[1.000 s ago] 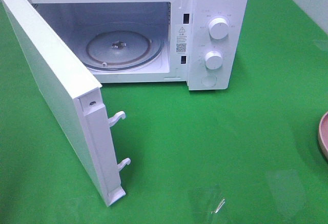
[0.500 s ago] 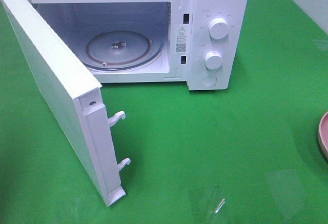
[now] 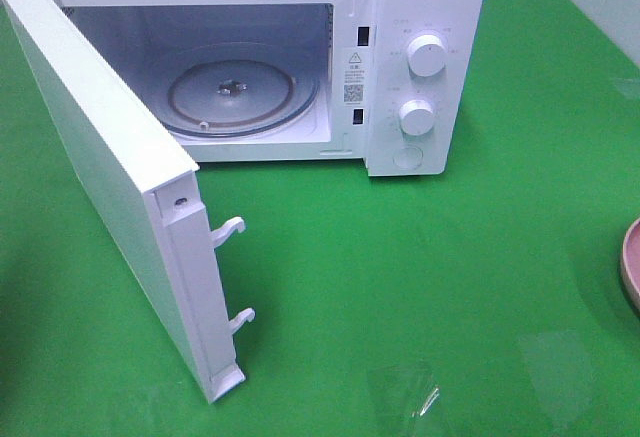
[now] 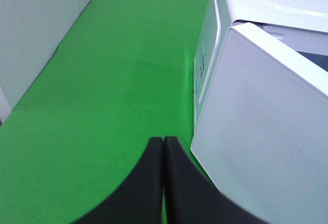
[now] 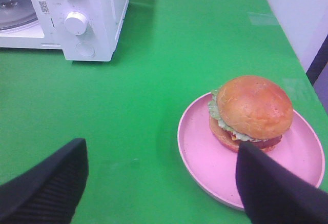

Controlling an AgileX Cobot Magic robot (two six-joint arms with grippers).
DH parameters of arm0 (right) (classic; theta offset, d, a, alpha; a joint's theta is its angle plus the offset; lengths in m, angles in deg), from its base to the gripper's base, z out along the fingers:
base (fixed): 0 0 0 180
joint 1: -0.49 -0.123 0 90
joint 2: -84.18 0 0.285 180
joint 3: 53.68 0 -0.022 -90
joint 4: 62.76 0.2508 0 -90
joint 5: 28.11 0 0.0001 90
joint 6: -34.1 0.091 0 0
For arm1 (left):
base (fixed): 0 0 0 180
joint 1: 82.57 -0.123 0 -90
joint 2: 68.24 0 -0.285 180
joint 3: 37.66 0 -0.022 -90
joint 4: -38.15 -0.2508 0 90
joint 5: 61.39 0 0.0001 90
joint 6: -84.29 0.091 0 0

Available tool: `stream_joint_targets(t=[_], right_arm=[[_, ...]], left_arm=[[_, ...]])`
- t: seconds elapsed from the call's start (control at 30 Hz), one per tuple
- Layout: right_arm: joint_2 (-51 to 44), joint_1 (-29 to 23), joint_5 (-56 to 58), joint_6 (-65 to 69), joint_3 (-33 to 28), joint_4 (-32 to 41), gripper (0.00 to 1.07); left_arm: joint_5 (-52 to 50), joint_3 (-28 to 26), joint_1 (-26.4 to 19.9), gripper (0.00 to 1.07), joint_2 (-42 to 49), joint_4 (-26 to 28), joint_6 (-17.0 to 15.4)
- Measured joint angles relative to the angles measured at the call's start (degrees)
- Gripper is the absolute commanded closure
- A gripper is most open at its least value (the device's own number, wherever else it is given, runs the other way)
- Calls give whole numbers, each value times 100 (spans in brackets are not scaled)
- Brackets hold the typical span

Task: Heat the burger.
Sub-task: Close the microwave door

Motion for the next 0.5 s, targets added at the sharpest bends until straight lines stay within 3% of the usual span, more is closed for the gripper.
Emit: stream_joint_targets(t=[0.13, 0.43, 0.5], right_arm=[[0, 0, 0, 0, 0, 0, 31], [0, 0, 0, 0, 0, 0, 31], [0, 0, 0, 0, 0, 0, 31]], left_arm=[[-1387, 504, 0, 107, -344, 0, 0], [-2842, 905, 0, 107, -877, -57, 0], [-3799, 1066, 0, 107, -1301, -384, -6]])
